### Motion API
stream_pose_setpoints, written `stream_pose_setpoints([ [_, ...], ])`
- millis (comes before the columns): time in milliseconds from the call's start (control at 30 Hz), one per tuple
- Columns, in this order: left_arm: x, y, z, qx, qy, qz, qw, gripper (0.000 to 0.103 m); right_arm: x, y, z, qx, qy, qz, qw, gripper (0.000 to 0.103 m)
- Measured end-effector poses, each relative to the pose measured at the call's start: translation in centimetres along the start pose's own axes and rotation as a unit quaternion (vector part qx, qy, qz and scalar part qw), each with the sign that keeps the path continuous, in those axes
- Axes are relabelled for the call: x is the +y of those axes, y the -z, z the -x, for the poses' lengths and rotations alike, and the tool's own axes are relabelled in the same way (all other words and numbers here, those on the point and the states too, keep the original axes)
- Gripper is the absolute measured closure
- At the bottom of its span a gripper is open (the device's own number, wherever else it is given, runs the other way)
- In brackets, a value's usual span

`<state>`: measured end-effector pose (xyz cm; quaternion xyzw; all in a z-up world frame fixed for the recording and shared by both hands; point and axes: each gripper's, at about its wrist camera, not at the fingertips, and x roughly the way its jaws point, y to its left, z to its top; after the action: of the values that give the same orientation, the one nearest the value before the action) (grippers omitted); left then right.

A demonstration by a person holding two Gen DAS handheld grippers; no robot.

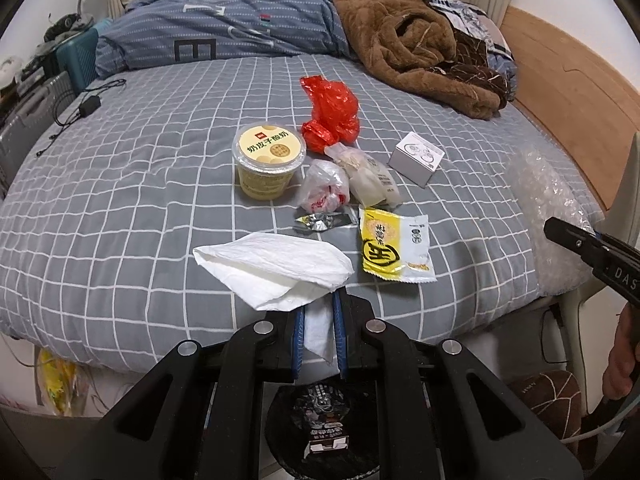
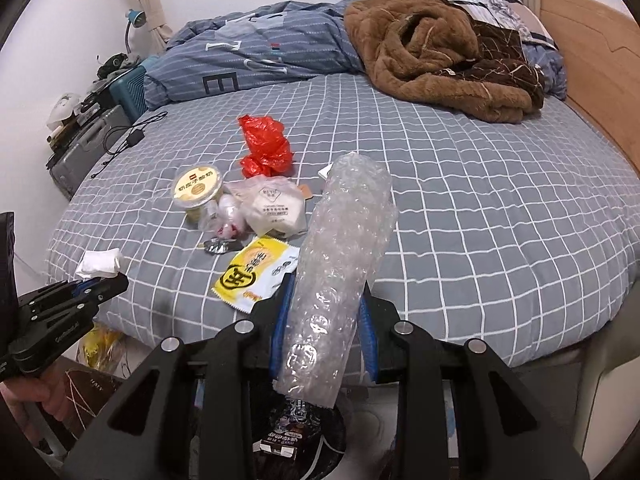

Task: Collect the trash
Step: 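Lift both held items and carry them down toward the black trash bin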

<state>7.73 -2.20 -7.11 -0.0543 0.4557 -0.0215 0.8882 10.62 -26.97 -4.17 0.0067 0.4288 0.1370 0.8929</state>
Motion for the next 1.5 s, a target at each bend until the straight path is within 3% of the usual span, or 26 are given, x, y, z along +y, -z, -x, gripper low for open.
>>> stream_pose_setpoints([
  [900, -1.6, 4.7, 2.8, 0.011, 0.014, 0.015, 0.9997, 0.091, 2.6, 5.1, 3.1, 0.006, -0.012, 0.018, 1.000, 0.075],
  [1500, -2.4, 8.4, 3.1, 0.026, 0.019, 0.010, 0.9994, 0.091, 4.0, 9.7, 3.1, 0.025, -0.014, 0.018, 0.999, 0.075],
])
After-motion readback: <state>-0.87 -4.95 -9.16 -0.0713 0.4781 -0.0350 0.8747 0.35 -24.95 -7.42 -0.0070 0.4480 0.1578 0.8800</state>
